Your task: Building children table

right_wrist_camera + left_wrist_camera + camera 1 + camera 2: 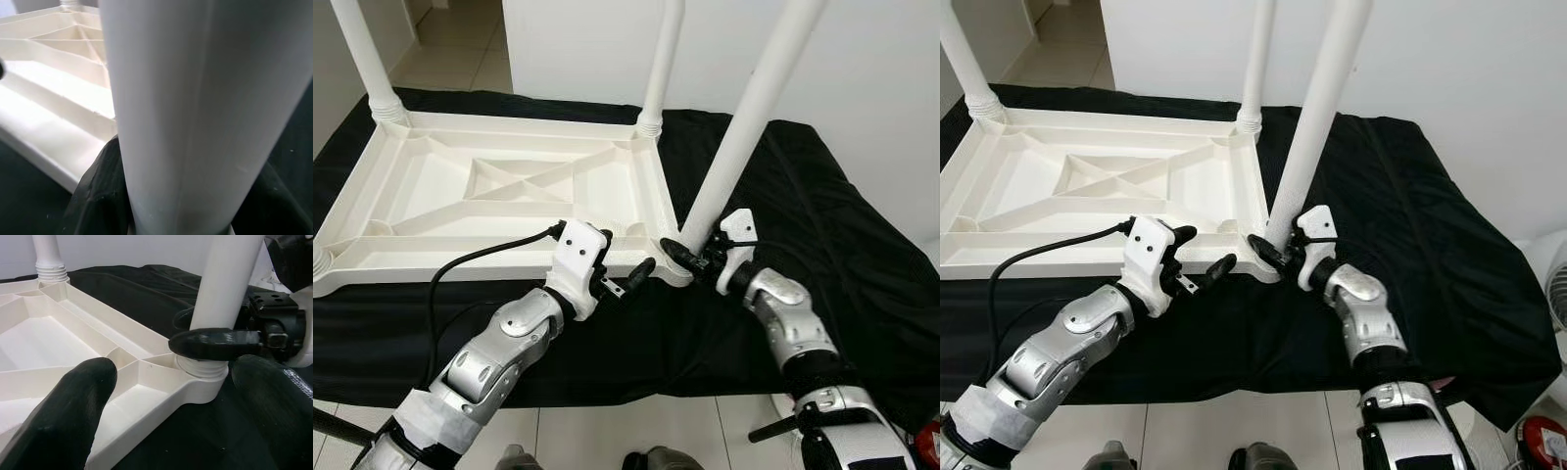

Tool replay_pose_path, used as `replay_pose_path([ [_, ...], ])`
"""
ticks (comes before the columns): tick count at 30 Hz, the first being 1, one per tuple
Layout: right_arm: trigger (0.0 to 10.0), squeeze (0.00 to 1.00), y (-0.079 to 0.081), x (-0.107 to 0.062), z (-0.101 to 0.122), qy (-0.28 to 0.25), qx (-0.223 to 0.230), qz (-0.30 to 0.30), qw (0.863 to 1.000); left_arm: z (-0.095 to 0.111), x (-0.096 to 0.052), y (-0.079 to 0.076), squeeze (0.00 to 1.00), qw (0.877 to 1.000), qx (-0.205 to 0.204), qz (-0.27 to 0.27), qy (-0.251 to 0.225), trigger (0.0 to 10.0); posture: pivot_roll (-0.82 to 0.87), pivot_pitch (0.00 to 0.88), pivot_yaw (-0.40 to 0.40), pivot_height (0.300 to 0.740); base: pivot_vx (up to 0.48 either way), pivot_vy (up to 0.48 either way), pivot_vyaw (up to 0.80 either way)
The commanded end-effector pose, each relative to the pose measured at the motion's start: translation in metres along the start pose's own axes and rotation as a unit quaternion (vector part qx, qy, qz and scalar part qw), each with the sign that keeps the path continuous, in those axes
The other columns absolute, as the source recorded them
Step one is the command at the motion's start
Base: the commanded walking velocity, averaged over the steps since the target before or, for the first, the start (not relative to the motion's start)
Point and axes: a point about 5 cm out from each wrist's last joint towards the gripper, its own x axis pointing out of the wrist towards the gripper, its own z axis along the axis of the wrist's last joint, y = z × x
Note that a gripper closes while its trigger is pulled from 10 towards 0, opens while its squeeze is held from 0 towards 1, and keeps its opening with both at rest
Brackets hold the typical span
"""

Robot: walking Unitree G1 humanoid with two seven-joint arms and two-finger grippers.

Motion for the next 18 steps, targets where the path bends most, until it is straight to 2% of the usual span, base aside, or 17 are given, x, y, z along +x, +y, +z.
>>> replay_pose_path([
  [1, 10.0, 0.0, 0.005, -0.006, -0.018, 0.05, 0.003, -0.036, 0.998, -0.002, -0.002, -0.016, 0.0, 0.992, 0.002, -0.125, 0.006, 10.0, 0.06, 0.012, -0.087, 0.74, 0.0, 0.0, 0.0],
  [2, 10.0, 0.0, 0.008, -0.006, -0.018, 0.046, 0.016, -0.069, 0.996, -0.002, -0.003, -0.016, 0.0, 0.992, 0.001, -0.124, 0.006, 10.0, 0.06, 0.016, -0.086, 0.74, 0.0, 0.0, 0.0],
  [3, 10.0, 0.0, 0.008, -0.006, -0.018, 0.046, 0.016, -0.069, 0.996, -0.002, -0.003, -0.016, 0.0, 0.992, 0.001, -0.124, 0.006, 10.0, 0.06, 0.016, -0.086, 0.74, 0.0, 0.0, 0.0],
  [6, 10.0, 0.0, 0.016, -0.008, -0.018, 0.038, 0.044, -0.153, 0.987, -0.002, -0.003, -0.016, 0.0, 0.993, 0.0, -0.121, 0.007, 10.0, 0.05, 0.023, -0.086, 0.74, 0.0, 0.0, 0.0],
  [8, 10.0, 0.0, 0.016, -0.008, -0.018, 0.038, 0.044, -0.153, 0.987, -0.002, -0.003, -0.016, 0.0, 0.993, 0.0, -0.121, 0.007, 10.0, 0.05, 0.023, -0.086, 0.74, 0.0, 0.0, 0.0],
  [11, 10.0, 0.0, 0.036, -0.002, -0.017, 0.048, 0.056, -0.204, 0.976, -0.002, -0.002, -0.017, 0.0, 0.992, -0.001, -0.124, 0.006, 10.0, 0.05, 0.029, -0.085, 0.74, 0.0, 0.0, 0.0],
  [12, 10.0, 0.0, 0.036, -0.002, -0.017, 0.048, 0.056, -0.204, 0.976, -0.002, -0.002, -0.017, 0.0, 0.992, -0.001, -0.124, 0.006, 10.0, 0.05, 0.029, -0.085, 0.74, 0.0, 0.0, 0.0],
  [14, 10.0, 0.0, 0.05, 0.005, -0.013, 0.044, 0.079, -0.216, 0.972, -0.001, -0.001, -0.016, 0.0, 0.992, -0.002, -0.124, 0.006, 10.0, 0.05, 0.034, -0.085, 0.74, 0.0, 0.0, 0.0],
  [18, 10.0, 0.0, 0.056, 0.007, -0.005, 0.024, 0.084, -0.217, 0.972, -0.001, -0.001, -0.016, 0.0, 0.992, -0.003, -0.122, 0.005, 10.0, 0.05, 0.042, -0.084, 0.74, 0.0, 0.0, 0.0],
])
